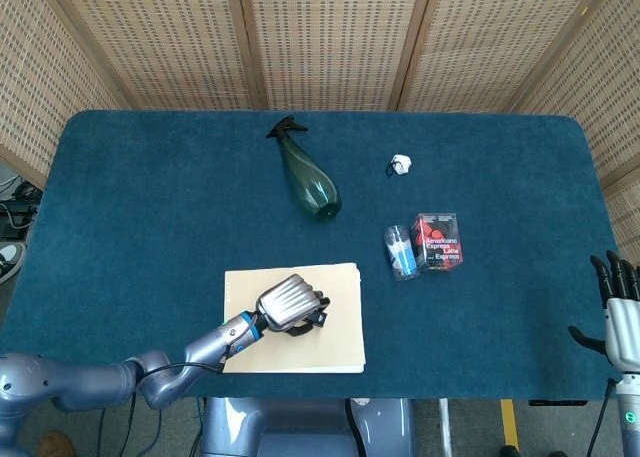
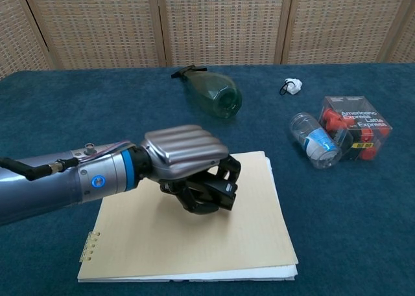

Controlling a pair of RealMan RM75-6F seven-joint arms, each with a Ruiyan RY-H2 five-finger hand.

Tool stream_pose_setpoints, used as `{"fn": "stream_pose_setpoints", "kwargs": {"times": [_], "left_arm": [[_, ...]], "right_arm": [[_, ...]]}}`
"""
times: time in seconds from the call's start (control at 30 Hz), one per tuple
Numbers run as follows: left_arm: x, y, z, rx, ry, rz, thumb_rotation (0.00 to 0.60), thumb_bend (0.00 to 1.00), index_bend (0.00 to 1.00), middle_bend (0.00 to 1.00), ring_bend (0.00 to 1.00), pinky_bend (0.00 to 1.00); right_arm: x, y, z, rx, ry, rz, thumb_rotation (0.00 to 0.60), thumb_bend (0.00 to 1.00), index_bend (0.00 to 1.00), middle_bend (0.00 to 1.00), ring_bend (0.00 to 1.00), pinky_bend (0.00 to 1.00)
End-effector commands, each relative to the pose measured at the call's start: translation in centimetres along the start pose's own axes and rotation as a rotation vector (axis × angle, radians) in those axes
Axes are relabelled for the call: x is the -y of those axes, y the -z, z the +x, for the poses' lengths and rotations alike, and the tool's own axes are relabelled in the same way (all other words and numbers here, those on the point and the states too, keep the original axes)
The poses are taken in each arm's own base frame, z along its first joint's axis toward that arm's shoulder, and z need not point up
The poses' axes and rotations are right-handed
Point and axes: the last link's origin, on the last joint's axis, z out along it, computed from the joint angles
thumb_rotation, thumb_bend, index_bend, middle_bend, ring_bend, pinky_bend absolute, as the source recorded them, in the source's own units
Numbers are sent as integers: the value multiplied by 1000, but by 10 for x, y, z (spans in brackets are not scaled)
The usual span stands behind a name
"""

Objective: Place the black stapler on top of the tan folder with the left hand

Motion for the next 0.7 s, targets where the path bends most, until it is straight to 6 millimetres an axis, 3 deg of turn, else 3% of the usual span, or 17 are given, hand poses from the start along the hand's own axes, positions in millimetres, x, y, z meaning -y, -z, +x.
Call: {"fn": "stream_pose_setpoints", "kwargs": {"times": [0.03, 0.13, 0.2, 0.27, 0.37, 0.43, 0.7], "left_arm": [[-9, -10, -11, 3, -24, -34, 600, 427, 703, 564, 628, 679], [-10, -11, -14, -10, -43, -44, 600, 384, 673, 536, 611, 656], [-10, -11, -16, -11, -54, -51, 600, 257, 569, 428, 519, 576], [-10, -10, -18, -8, -63, -58, 600, 61, 317, 198, 296, 395], [-10, -8, -18, 1, -65, -63, 600, 0, 32, 7, 50, 182], [-10, -6, -15, -6, -65, -64, 600, 0, 0, 0, 4, 131], [3, 14, 19, -127, -20, -11, 600, 0, 0, 0, 0, 62]], "right_arm": [[-1, 0, 0, 2, -1, -2, 600, 0, 0, 0, 0, 0], [-1, 0, 0, 2, -2, -3, 600, 0, 0, 0, 0, 0], [-2, -1, 0, 1, -4, -5, 600, 0, 0, 0, 0, 0], [-3, -1, 1, 1, -6, -7, 600, 0, 0, 0, 0, 0], [-3, -1, 1, 0, -7, -8, 600, 0, 0, 0, 0, 0], [-3, -1, 1, 0, -8, -7, 600, 0, 0, 0, 0, 0], [-1, 2, 4, -9, -15, 3, 600, 0, 0, 0, 0, 0]]}}
